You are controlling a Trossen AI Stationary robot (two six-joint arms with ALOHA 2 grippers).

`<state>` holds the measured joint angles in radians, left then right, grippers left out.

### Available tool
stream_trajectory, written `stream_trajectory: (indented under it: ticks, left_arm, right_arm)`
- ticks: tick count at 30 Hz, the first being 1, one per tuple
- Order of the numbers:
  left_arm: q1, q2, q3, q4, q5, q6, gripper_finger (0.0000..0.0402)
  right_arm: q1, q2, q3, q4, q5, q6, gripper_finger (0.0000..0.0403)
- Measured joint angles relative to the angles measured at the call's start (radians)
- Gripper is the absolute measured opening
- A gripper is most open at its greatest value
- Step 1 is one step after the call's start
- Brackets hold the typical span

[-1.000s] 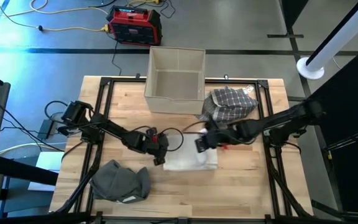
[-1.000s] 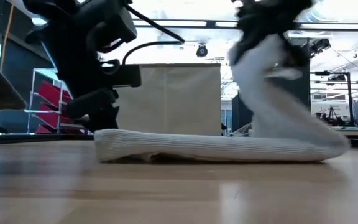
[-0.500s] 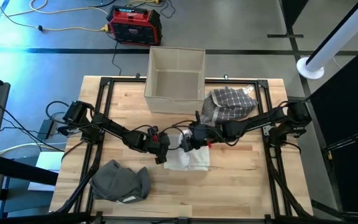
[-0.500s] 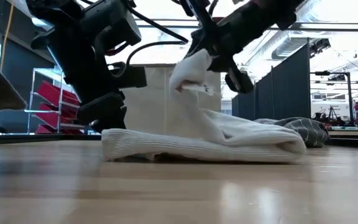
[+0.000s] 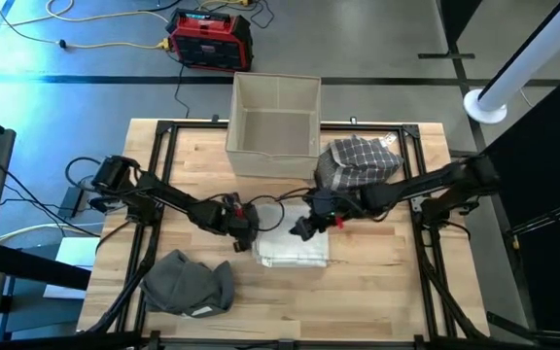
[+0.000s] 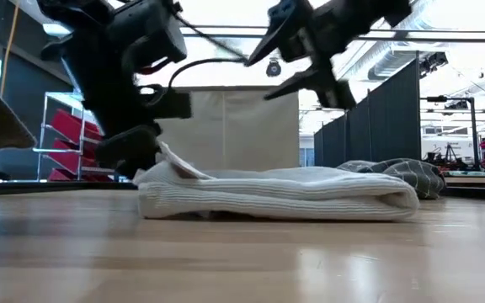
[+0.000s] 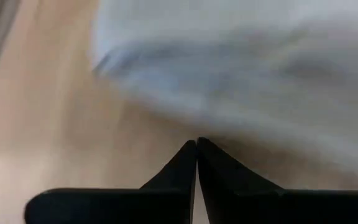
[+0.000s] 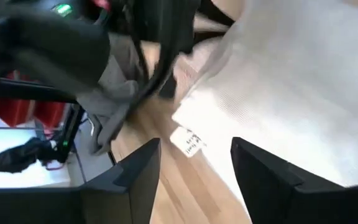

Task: Fold towel
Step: Fold the white towel

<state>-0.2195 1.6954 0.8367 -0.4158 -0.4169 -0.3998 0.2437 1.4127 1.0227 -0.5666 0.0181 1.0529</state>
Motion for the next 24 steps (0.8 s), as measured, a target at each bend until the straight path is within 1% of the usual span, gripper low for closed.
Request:
stream_trajectory:
  ticks: [3, 5, 6, 7, 10, 13, 16, 21, 24]
  left_arm:
    - [0.0, -0.071, 0.02, -0.079, -0.007, -0.02, 0.0007]
    - [-0.001, -0.123, 0.021, -0.07, -0.002, -0.017, 0.0007]
    - [-0.001, -0.145, 0.021, -0.046, 0.009, -0.003, 0.0007]
    - [-0.001, -0.161, 0.021, -0.008, 0.016, 0.019, 0.0007]
    - [0.007, -0.186, 0.023, 0.146, 0.052, 0.113, 0.0007]
    - [0.031, -0.161, 0.023, 0.329, 0.136, 0.22, 0.0007]
    - [0.06, -0.107, 0.024, 0.479, 0.241, 0.253, 0.0007]
    - [0.078, -0.011, 0.024, 0.448, 0.305, 0.222, 0.0007]
    - [0.088, 0.047, 0.023, 0.419, 0.34, 0.202, 0.0007]
  right_arm:
    - [0.022, 0.008, -0.046, 0.019, 0.0, -0.007, 0.0125]
    - [0.023, 0.023, -0.093, 0.061, 0.013, -0.007, 0.0089]
    - [0.02, 0.029, -0.117, 0.083, 0.036, -0.007, 0.0066]
    - [0.015, 0.037, -0.136, 0.11, 0.055, -0.007, 0.0053]
    - [-0.002, 0.059, -0.183, 0.189, 0.105, -0.004, 0.0036]
    - [-0.019, 0.081, -0.229, 0.269, 0.156, -0.001, 0.0018]
    - [-0.035, 0.104, -0.276, 0.348, 0.203, 0.0, 0.0002]
    - [-0.048, 0.161, -0.316, 0.375, 0.2, 0.021, 0.0]
    - [-0.048, 0.172, -0.324, 0.373, 0.175, 0.014, 0.0]
